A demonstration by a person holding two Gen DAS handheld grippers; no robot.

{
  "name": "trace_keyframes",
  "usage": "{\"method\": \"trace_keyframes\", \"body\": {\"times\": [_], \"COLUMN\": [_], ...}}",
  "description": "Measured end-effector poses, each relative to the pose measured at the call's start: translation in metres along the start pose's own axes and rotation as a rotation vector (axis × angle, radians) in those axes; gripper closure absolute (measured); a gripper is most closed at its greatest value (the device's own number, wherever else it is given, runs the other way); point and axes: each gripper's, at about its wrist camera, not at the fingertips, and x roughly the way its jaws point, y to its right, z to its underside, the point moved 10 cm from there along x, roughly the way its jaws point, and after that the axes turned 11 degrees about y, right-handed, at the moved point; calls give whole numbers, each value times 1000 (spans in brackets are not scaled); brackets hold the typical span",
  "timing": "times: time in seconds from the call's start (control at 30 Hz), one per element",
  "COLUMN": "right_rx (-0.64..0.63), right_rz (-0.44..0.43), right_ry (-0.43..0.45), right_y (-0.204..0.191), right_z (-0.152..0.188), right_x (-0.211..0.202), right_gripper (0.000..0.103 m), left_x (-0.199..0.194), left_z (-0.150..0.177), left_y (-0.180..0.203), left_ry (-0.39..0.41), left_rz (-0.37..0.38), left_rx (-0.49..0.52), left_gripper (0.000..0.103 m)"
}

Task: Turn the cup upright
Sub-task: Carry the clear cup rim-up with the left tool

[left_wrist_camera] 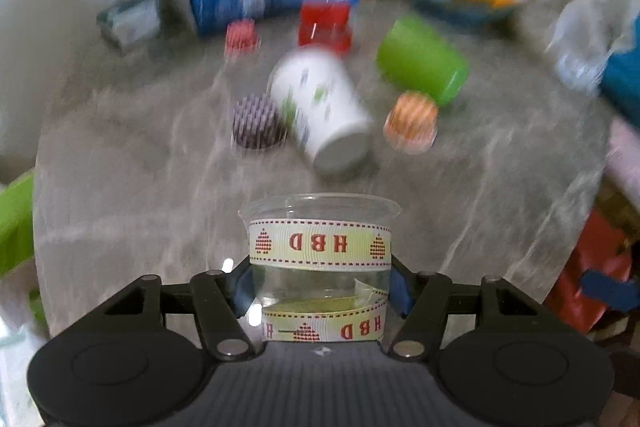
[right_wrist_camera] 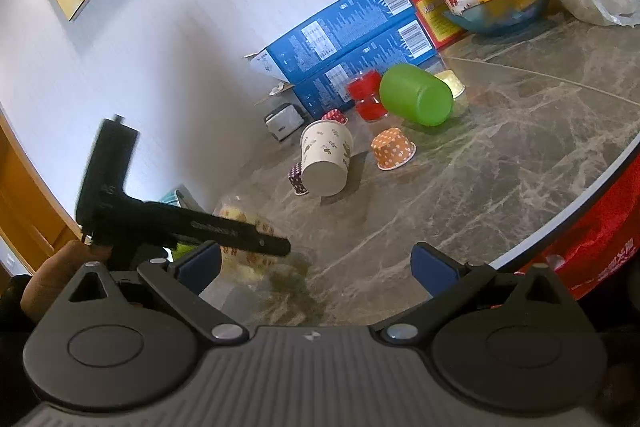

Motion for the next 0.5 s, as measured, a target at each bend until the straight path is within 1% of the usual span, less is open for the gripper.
{"method": "trace_keyframes", "body": {"times": [0.07, 0.13, 0.17, 0.2, 0.27, 0.3, 0.33, 0.4, 0.5], "right_rx": [-5, -10, -12, -14, -14, -14, -13, -9, -11], "right_rz": [-3, -6, -9, -12, -19, -24, -25, -27, -13], "right_ry": [4, 8, 11, 17, 36, 52, 66, 97, 118], "right_y": [-1, -3, -4, -4, -4, -3, -2, 2, 8], "right_z": [-1, -1, -1, -1, -1, -2, -2, -3, -3], "right_x": [0, 1, 1, 1, -1, -2, -5, -9, -17], "right_gripper": [1, 1, 1, 1, 1, 1, 1, 1, 1], "left_x": [-9, -21, -29, -36, -53, -62, -68, -73, -73], "left_z": [-13, -25, -29, -31, -29, -24, -18, -2, 20], "left_y": [-1, -3, -5, -7, -9, -9, -8, -1, 16], "left_ry": [104, 240, 320, 397, 571, 670, 734, 815, 874], "left_rz": [34, 65, 83, 82, 51, 10, -31, -94, -173], "left_rx": [-16, -65, -97, -120, -161, -164, -159, -164, -115], "left_gripper": [37, 37, 38, 38, 38, 38, 38, 38, 38]}}
